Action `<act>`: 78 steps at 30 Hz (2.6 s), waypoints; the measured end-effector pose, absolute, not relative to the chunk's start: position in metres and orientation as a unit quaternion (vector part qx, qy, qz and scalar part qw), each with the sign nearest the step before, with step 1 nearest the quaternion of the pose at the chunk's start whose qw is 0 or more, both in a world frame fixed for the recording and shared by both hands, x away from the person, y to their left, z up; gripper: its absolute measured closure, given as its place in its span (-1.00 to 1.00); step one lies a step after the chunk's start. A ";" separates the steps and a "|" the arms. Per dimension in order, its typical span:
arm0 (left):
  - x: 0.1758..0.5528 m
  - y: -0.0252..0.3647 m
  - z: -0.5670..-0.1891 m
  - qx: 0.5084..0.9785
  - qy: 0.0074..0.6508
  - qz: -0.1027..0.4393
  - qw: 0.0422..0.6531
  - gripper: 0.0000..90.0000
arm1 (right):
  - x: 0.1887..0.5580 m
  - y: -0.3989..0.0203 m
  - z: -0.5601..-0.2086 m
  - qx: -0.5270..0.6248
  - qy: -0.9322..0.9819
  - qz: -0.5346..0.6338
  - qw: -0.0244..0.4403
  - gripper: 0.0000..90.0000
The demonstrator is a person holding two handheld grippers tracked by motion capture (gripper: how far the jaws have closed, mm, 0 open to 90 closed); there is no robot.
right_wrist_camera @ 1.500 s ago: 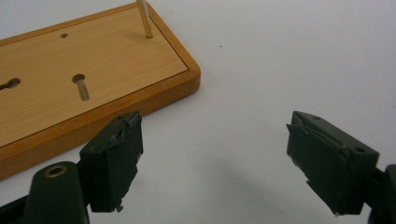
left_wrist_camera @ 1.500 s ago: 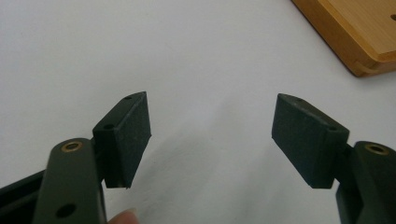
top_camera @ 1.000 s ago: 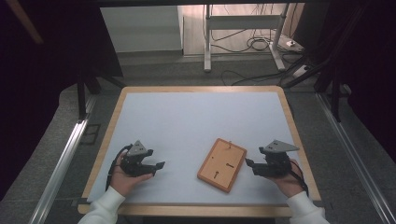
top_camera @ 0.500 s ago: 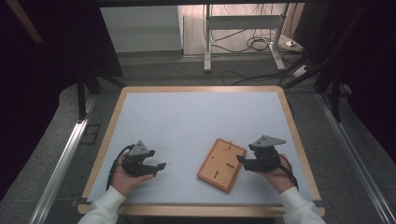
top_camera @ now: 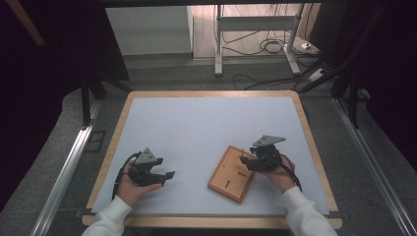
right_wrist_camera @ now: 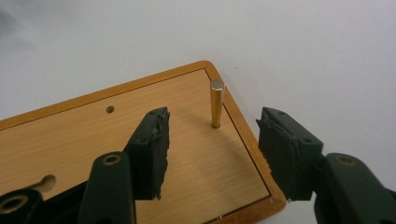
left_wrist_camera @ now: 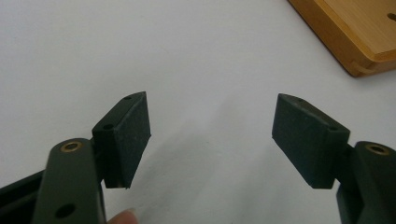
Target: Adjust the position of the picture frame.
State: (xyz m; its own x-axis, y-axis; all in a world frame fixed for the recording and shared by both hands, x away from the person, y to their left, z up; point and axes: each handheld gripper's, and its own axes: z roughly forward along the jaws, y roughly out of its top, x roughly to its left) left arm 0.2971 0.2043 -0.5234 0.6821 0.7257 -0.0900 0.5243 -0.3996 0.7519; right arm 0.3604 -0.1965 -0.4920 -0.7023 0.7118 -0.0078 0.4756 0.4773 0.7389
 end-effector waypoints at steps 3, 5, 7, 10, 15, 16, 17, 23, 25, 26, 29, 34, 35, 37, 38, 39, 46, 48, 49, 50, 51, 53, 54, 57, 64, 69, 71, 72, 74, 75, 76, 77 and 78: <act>0.298 0.203 -0.524 0.829 0.376 0.125 0.395 -0.39 | 0.365 -0.194 -0.493 0.352 0.848 0.366 0.154 0.07; 0.298 0.203 -0.524 0.829 0.376 0.125 0.395 -0.39 | 0.369 -0.192 -0.493 0.349 0.850 0.364 0.152 0.12; 0.298 0.202 -0.524 0.829 0.376 0.124 0.395 -0.39 | 0.372 -0.190 -0.493 0.350 0.851 0.364 0.146 0.16; 0.299 0.203 -0.524 0.829 0.376 0.123 0.396 -0.39 | 0.376 -0.187 -0.495 0.346 0.854 0.360 0.145 0.23; 0.298 0.204 -0.523 0.827 0.376 0.125 0.399 -0.39 | 0.381 -0.185 -0.501 0.350 0.853 0.361 0.141 0.44; 0.298 0.204 -0.523 0.826 0.376 0.125 0.400 -0.39 | 0.381 -0.185 -0.503 0.350 0.852 0.363 0.141 0.49; 0.299 0.205 -0.523 0.826 0.377 0.125 0.400 -0.39 | 0.381 -0.185 -0.504 0.350 0.852 0.363 0.143 0.55; 0.299 0.204 -0.523 0.826 0.377 0.124 0.400 -0.39 | 0.382 -0.187 -0.509 0.352 0.845 0.379 0.135 0.85; 0.299 0.204 -0.523 0.827 0.376 0.125 0.399 -0.39 | 0.381 -0.186 -0.509 0.345 0.847 0.376 0.145 0.87; 0.299 0.204 -0.523 0.827 0.376 0.125 0.399 -0.39 | 0.381 -0.186 -0.509 0.348 0.846 0.378 0.142 0.87; 0.299 0.204 -0.523 0.826 0.376 0.124 0.401 -0.39 | 0.382 -0.188 -0.510 0.353 0.842 0.386 0.133 0.88; 0.300 0.204 -0.523 0.827 0.377 0.122 0.400 -0.39 | 0.381 -0.187 -0.509 0.352 0.842 0.384 0.141 0.88; 0.300 0.204 -0.523 0.827 0.376 0.122 0.400 -0.39 | 0.380 -0.186 -0.508 0.352 0.842 0.384 0.141 0.88; 0.300 0.204 -0.524 0.828 0.375 0.120 0.400 -0.39 | 0.380 -0.187 -0.507 0.352 0.842 0.384 0.142 0.88; 0.300 0.204 -0.523 0.828 0.375 0.120 0.400 -0.39 | 0.379 -0.187 -0.506 0.352 0.842 0.384 0.142 0.88; 0.300 0.204 -0.523 0.828 0.375 0.121 0.400 -0.39 | 0.379 -0.187 -0.505 0.351 0.842 0.384 0.142 0.88; 0.301 0.204 -0.523 0.828 0.375 0.120 0.400 -0.39 | 0.376 -0.186 -0.499 0.338 0.841 0.395 0.147 0.89; 0.301 0.204 -0.523 0.828 0.375 0.120 0.400 -0.39 | 0.376 -0.185 -0.498 0.336 0.843 0.395 0.144 0.89; 0.301 0.205 -0.523 0.828 0.375 0.120 0.400 -0.39 | 0.375 -0.184 -0.498 0.335 0.844 0.395 0.144 0.89; 0.301 0.205 -0.523 0.828 0.375 0.120 0.400 -0.39 | 0.374 -0.183 -0.497 0.332 0.844 0.395 0.144 0.89; 0.301 0.205 -0.523 0.828 0.374 0.120 0.400 -0.39 | 0.374 -0.183 -0.497 0.332 0.844 0.395 0.144 0.89; 0.301 0.205 -0.523 0.827 0.375 0.120 0.402 -0.39 | 0.373 -0.178 -0.493 0.324 0.845 0.401 0.142 0.89; 0.301 0.205 -0.523 0.826 0.376 0.120 0.402 -0.39 | 0.373 -0.176 -0.492 0.323 0.844 0.405 0.139 0.89; 0.301 0.206 -0.522 0.825 0.377 0.121 0.403 -0.39 | 0.374 -0.167 -0.488 0.314 0.844 0.415 0.130 0.89; 0.301 0.208 -0.521 0.823 0.379 0.121 0.405 -0.39 | 0.377 -0.141 -0.488 0.290 0.854 0.416 0.120 0.88; 0.301 0.210 -0.520 0.821 0.381 0.123 0.407 -0.39 | 0.387 -0.109 -0.491 0.273 0.860 0.419 0.104 0.89; 0.301 0.211 -0.520 0.821 0.381 0.124 0.408 -0.39 | 0.391 -0.098 -0.493 0.269 0.863 0.417 0.100 0.89; 0.301 0.211 -0.520 0.820 0.381 0.124 0.408 -0.39 | 0.393 -0.093 -0.495 0.267 0.865 0.414 0.099 0.89; 0.301 0.212 -0.520 0.820 0.381 0.125 0.408 -0.39 | 0.396 -0.084 -0.500 0.262 0.872 0.402 0.100 0.89; 0.301 0.212 -0.520 0.820 0.381 0.124 0.408 -0.39 | 0.397 -0.081 -0.503 0.260 0.876 0.393 0.104 0.89; 0.301 0.212 -0.520 0.820 0.380 0.125 0.408 -0.39 | 0.398 -0.078 -0.506 0.259 0.878 0.386 0.111 0.88; 0.301 0.212 -0.520 0.820 0.380 0.125 0.409 -0.39 | 0.399 -0.077 -0.509 0.259 0.882 0.376 0.116 0.89; 0.301 0.212 -0.520 0.821 0.379 0.125 0.409 -0.39 | 0.400 -0.077 -0.512 0.263 0.881 0.377 0.113 0.88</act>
State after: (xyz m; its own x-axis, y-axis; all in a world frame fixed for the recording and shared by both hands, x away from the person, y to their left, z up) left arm 0.3010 0.2117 -0.5203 0.6818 0.7240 -0.1048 0.5197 -0.3786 0.7659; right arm 0.4005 -0.0767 -0.5122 -0.8355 0.5495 -0.0008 0.3788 0.5770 0.7236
